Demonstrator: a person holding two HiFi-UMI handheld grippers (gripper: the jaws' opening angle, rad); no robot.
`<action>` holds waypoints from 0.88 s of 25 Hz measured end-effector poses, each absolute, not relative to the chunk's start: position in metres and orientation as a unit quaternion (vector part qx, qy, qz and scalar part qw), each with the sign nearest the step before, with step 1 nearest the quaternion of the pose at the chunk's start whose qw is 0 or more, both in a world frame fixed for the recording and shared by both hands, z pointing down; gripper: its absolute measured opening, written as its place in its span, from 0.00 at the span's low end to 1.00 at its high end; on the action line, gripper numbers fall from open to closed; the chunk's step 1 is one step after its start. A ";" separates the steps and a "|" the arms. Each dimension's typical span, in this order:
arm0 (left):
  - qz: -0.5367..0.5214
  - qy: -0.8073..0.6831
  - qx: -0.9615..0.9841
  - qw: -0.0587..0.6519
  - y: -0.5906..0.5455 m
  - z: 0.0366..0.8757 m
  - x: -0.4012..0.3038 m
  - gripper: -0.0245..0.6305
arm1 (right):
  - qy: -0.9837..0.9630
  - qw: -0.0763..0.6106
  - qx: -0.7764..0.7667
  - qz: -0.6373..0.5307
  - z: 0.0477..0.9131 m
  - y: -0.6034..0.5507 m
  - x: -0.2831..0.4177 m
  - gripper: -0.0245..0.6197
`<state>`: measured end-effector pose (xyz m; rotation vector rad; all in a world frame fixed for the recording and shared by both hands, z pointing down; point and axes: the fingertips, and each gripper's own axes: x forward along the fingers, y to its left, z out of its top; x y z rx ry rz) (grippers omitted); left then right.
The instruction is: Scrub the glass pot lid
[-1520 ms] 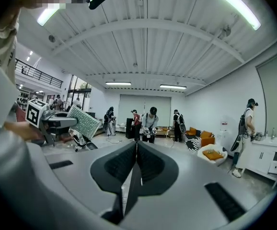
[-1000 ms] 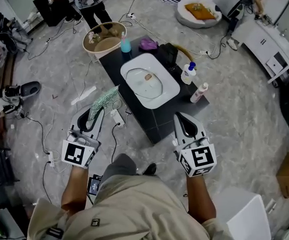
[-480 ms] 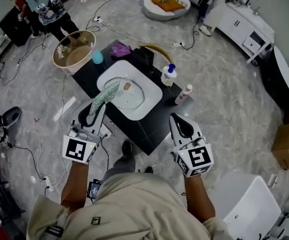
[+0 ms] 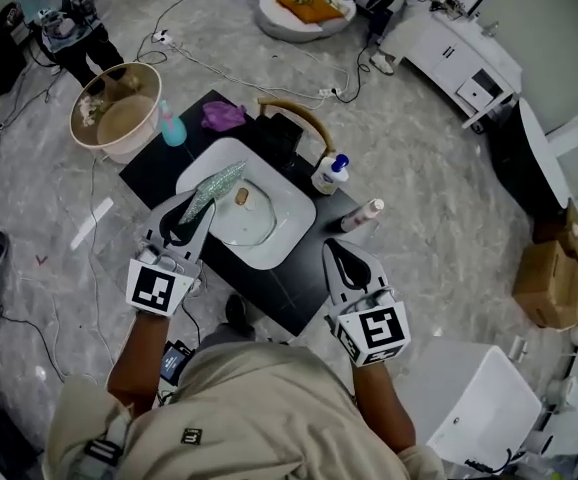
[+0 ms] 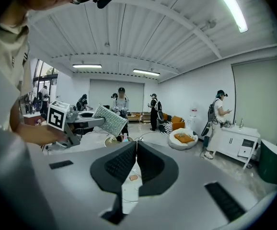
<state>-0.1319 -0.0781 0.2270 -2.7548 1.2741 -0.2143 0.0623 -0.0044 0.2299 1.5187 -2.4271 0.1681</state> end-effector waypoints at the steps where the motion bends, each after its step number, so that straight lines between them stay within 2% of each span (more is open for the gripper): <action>1: -0.068 0.415 -0.906 0.045 -0.085 0.231 -0.134 0.17 | -0.838 0.137 0.525 0.053 0.229 -0.009 0.057 0.08; 13: -0.078 0.422 -0.903 0.021 -0.134 0.287 -0.163 0.17 | -0.844 0.164 0.506 0.064 0.262 -0.041 0.016 0.08; 22: -0.164 0.455 -0.874 0.052 -0.145 0.329 -0.192 0.17 | -0.874 0.161 0.449 0.093 0.294 -0.070 -0.010 0.08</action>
